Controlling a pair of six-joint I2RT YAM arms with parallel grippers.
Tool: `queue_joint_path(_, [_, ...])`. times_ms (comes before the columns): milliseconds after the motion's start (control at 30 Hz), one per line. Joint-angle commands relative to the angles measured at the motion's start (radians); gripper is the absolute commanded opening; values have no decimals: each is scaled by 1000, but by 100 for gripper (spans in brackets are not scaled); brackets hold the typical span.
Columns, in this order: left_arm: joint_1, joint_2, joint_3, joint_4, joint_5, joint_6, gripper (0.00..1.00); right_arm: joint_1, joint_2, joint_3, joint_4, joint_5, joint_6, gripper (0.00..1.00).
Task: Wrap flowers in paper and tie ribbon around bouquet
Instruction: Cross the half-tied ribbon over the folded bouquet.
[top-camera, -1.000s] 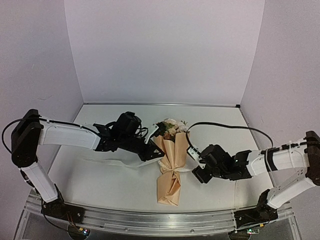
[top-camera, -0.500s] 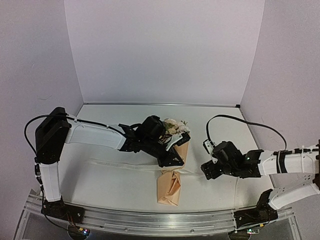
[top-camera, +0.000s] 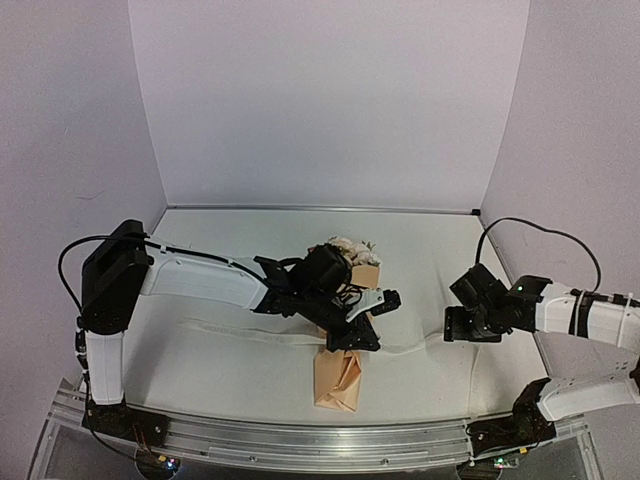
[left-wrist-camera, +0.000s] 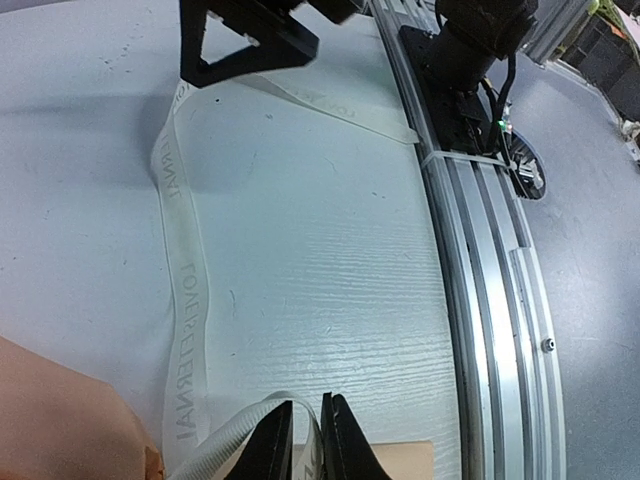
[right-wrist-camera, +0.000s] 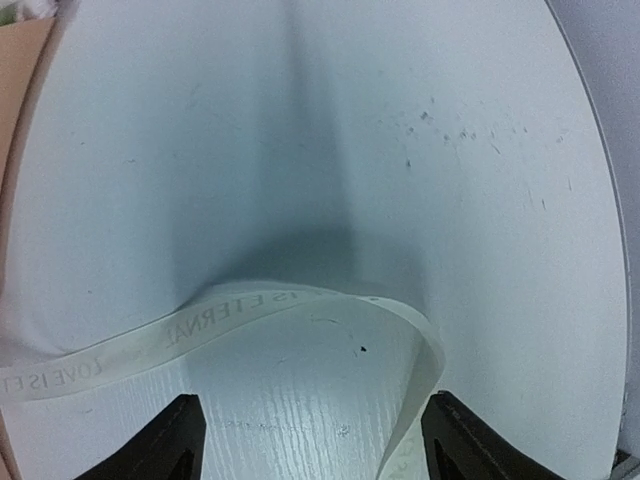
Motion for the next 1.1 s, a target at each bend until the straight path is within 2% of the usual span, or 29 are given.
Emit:
queue_joint_path(0, [-9,8,41,-30,-1,61,12,-45,57,86,-106,-45,225,76])
queue_joint_path(167, [-10,-8,11,-18,-10,70,12,-84,161,158,-129,-109,376,76])
queue_joint_path(333, [-10,-16,-4,-8,-21,79,12,-107,241,168,-130,-98,513,76])
queue_joint_path(500, [-10,-14,-4,-3,-24,80,12,-149,299,151,-100,-98,599,71])
queue_joint_path(767, [-10,-10,-4,2,-31,80,12,-183,387,125,-7,-102,671,66])
queue_joint_path(1067, [-9,-1,0,-4,-26,96,11,-246,435,84,110,-89,667,64])
